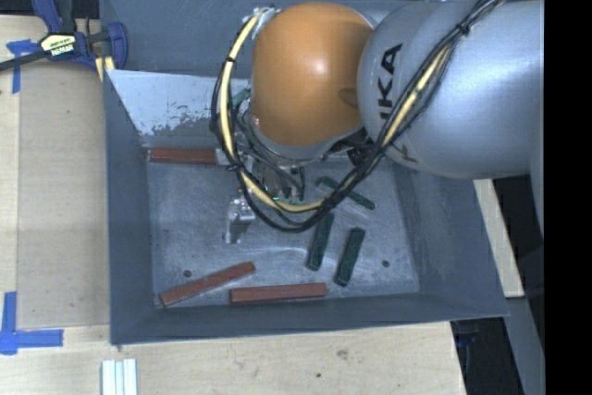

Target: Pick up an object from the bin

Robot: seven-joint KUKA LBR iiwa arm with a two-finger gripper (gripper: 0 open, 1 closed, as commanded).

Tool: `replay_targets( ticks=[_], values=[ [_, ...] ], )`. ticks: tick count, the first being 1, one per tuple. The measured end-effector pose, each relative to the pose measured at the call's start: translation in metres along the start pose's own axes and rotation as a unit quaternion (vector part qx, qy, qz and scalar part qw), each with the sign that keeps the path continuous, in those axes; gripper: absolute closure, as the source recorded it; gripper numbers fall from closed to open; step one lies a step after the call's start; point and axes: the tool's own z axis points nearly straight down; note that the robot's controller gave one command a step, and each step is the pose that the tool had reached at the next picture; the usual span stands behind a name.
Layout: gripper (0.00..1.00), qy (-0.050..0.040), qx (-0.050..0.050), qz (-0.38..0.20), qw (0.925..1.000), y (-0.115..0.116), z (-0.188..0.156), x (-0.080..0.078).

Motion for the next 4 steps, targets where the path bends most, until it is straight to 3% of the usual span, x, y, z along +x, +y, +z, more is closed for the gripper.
replay_targets(
  ticks=[1,2,3,4],
  values=[
    [0.00,-0.0038,-0.001,-0.019,0.9998,-0.013,0.041,0.007],
    [0.00,0.0000,0.000,-0.099,0.9951,-0.023,0.089,0.017],
    [1.00,-0.0115,-0.002,-0.127,0.9919,-0.018,0.150,0.025],
    [1.00,-0.0114,-0.002,-0.126,0.9919,-0.018,0.150,0.025]
  ],
)
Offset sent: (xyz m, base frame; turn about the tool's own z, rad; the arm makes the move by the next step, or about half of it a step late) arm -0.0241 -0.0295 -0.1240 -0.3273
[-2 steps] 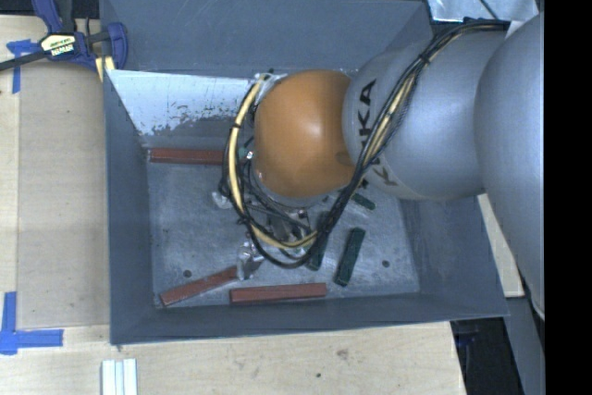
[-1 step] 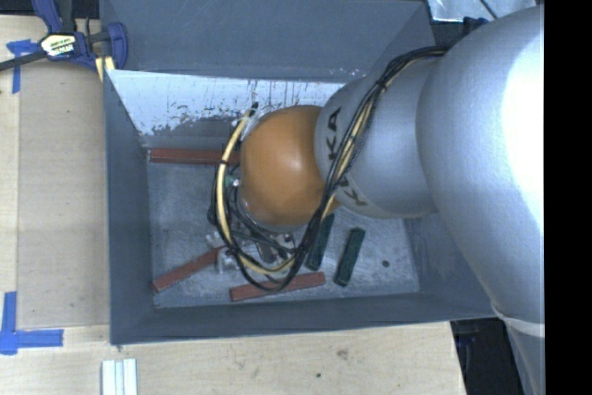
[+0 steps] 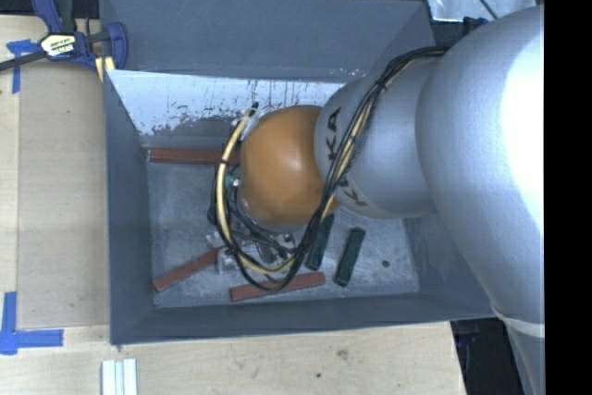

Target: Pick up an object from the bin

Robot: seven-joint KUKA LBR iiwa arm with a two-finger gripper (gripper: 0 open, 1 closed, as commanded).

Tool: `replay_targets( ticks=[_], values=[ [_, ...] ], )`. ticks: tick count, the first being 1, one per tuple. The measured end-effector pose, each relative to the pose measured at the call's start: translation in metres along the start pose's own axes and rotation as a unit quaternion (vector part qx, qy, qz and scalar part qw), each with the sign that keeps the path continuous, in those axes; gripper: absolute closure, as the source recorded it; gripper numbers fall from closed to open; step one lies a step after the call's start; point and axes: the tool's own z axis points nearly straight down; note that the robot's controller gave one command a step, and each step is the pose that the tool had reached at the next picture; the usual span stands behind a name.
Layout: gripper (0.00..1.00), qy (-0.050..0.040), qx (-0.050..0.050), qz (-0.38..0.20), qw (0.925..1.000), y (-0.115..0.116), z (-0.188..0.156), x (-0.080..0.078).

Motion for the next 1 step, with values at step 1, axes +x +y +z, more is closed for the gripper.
replay_targets(
  ticks=[1],
  values=[
    [1.00,0.0098,0.001,0.009,0.9999,0.0041,-0.1418,-0.0335]
  ],
)
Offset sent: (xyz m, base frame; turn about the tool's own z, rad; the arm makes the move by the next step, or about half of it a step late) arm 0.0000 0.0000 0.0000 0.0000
